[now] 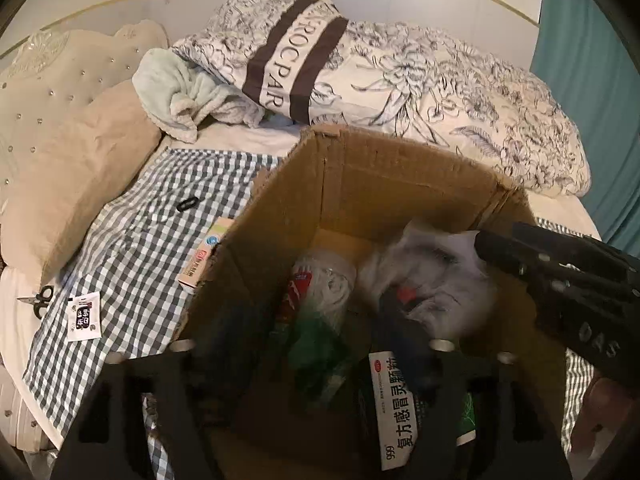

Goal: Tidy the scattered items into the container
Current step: 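Lower the snack bag and wipe pack into the box and open both tools, then withdraw both open tools up out of the cardboard box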

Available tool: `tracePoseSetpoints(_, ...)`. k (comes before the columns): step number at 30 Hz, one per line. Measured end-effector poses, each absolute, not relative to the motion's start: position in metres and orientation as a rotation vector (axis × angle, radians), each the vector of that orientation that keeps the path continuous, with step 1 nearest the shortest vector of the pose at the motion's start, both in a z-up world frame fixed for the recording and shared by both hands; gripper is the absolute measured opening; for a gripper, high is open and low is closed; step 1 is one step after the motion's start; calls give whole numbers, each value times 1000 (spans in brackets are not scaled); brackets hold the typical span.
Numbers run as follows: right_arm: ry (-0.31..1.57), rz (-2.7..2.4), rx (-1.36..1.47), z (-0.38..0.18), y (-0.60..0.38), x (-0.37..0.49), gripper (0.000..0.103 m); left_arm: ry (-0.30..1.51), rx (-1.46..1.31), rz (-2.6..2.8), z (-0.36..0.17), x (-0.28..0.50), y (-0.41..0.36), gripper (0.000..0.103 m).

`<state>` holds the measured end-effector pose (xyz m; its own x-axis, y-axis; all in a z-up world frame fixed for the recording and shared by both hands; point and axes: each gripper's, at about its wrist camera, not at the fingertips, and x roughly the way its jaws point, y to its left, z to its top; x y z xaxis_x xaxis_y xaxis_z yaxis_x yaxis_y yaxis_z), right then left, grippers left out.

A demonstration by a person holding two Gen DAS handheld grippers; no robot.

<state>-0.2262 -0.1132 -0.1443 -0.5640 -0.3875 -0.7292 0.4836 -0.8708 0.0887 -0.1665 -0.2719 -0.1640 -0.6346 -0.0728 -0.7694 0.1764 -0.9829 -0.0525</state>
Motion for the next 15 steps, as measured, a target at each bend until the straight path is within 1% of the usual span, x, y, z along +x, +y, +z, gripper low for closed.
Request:
tracePoseSetpoints(5, 159, -2431, 1056, -131, -107, -218, 58, 193, 1233, -2724, -150, -158, -272, 78)
tracePoseSetpoints(9, 147, -2452, 1034, -120, -99, -210, 61, 185, 1208, -2738, -137, -151, -267, 78)
tracePoseSetpoints(15, 133, -2479, 991, -98, -85, -195, 62, 161, 1175, -2766, -118, -140, -254, 78)
